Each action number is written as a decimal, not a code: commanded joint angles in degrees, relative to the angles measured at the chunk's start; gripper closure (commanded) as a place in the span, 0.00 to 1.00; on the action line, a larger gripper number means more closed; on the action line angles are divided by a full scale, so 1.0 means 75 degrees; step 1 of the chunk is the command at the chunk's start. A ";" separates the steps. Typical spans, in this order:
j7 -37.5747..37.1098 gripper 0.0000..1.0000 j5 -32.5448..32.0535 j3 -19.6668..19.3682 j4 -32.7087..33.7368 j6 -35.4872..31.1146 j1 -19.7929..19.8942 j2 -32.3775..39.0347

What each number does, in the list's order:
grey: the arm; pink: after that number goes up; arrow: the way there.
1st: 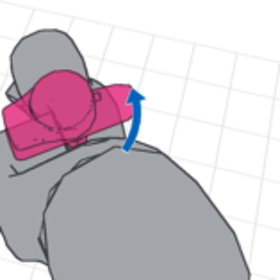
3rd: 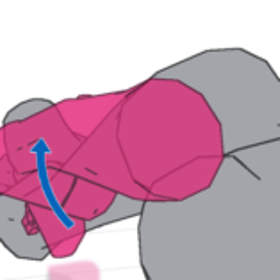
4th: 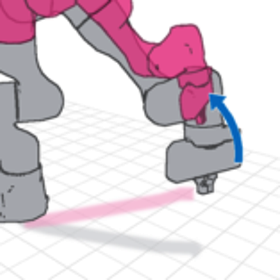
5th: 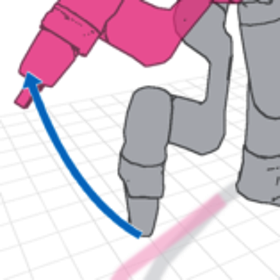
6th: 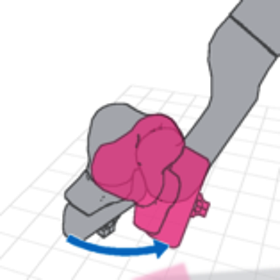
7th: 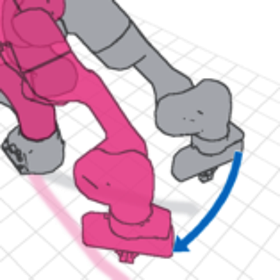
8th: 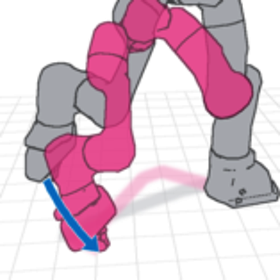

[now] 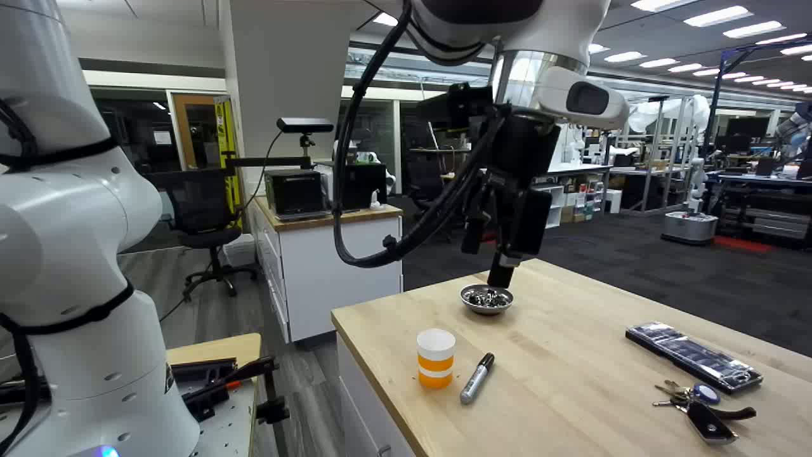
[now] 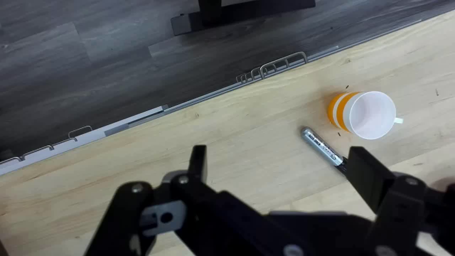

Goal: Get the marker and put it in the white and orange cup

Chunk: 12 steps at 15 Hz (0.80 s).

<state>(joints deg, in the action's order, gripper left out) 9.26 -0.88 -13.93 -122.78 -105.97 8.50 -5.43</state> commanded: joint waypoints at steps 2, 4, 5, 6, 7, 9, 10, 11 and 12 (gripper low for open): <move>0.0012 0.00 0.0011 0.0110 0.0015 0.0014 0.0116 0.0007; 0.0012 0.00 0.0011 0.0110 0.0015 0.0014 0.0116 0.0007; 0.0012 0.00 0.0011 0.0110 0.0015 0.0014 0.0116 0.0007; 0.0012 0.00 0.0011 0.0110 0.0015 0.0014 0.0116 0.0007; 0.0012 0.00 0.0011 0.0110 0.0015 0.0014 0.0116 0.0007; 0.0057 0.00 0.0000 0.0114 0.0028 -0.0005 0.0115 0.0028; 0.0225 0.00 -0.0003 0.0115 0.0058 -0.0073 0.0105 0.0082; 0.0397 0.00 -0.0016 0.0128 0.0067 -0.0167 0.0088 0.0122; 0.0586 0.00 -0.0059 0.0145 0.0075 -0.0267 0.0075 0.0172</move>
<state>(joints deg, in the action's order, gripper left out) 10.29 -0.88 -13.61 -122.77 -106.29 8.51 -5.32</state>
